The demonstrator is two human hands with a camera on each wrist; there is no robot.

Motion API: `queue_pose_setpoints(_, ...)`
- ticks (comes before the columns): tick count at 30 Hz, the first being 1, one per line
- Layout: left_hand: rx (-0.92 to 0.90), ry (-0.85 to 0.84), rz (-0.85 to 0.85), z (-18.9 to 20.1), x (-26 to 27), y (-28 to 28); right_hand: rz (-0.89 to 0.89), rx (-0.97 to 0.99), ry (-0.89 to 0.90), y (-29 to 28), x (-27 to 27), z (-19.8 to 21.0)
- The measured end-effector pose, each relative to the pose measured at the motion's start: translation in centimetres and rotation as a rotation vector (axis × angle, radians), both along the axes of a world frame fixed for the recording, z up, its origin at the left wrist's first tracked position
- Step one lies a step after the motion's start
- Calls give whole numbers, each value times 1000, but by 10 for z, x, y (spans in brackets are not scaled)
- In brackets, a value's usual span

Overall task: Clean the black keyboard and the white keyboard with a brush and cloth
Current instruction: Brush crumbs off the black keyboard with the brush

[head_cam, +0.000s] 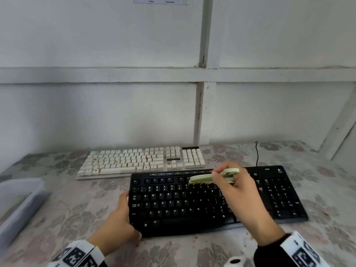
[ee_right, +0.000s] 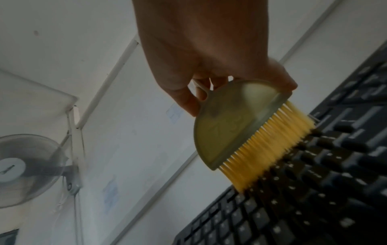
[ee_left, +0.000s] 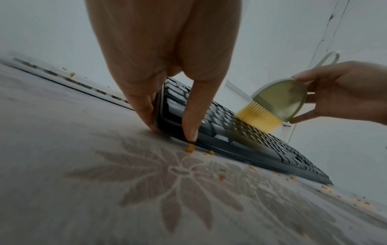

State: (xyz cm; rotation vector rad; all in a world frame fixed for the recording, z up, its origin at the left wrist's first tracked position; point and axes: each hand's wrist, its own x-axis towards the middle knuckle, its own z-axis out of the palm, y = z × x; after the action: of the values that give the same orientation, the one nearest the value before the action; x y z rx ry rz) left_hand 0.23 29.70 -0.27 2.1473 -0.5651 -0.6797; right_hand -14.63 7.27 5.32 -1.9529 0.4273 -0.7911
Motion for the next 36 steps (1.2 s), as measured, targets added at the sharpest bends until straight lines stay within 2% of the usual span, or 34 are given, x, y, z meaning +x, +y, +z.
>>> queue_pose_setpoints(5,-4,4,2,-1,2,2,-195,-50,21,-34,-16,0)
queue_pose_setpoints(9,15,2,6,-3,2,2,-55,72,-56,-24,-18,10)
queue_pose_setpoints(11,32,-1,10,-3,2,1,6,85,-20,-18,-16,7)
queue_pose_setpoints(13,48,-12,3,-3,2,1,-17,74,17,-25,-17,2)
queue_pose_setpoints(17,42,2,13,-4,4,1,-156,101,16,-56,-38,8)
queue_pose_setpoints(22,42,-5,1,-5,3,1,-501,-131,102,-82,-57,18)
queue_pose_setpoints(24,39,-4,2,-3,3,1,-534,-195,79,-65,-50,24)
queue_pose_setpoints(26,28,5,10,-2,1,1,-409,-201,17,-35,-32,28)
queue_pose_setpoints(30,40,-3,3,4,-3,0,-18,-188,44,36,12,21)
queue_pose_setpoints(32,67,-34,-9,5,-4,-2,81,-210,85,69,31,18)
queue_pose_setpoints(36,107,-64,-7,3,1,-2,163,-236,193,111,57,16)
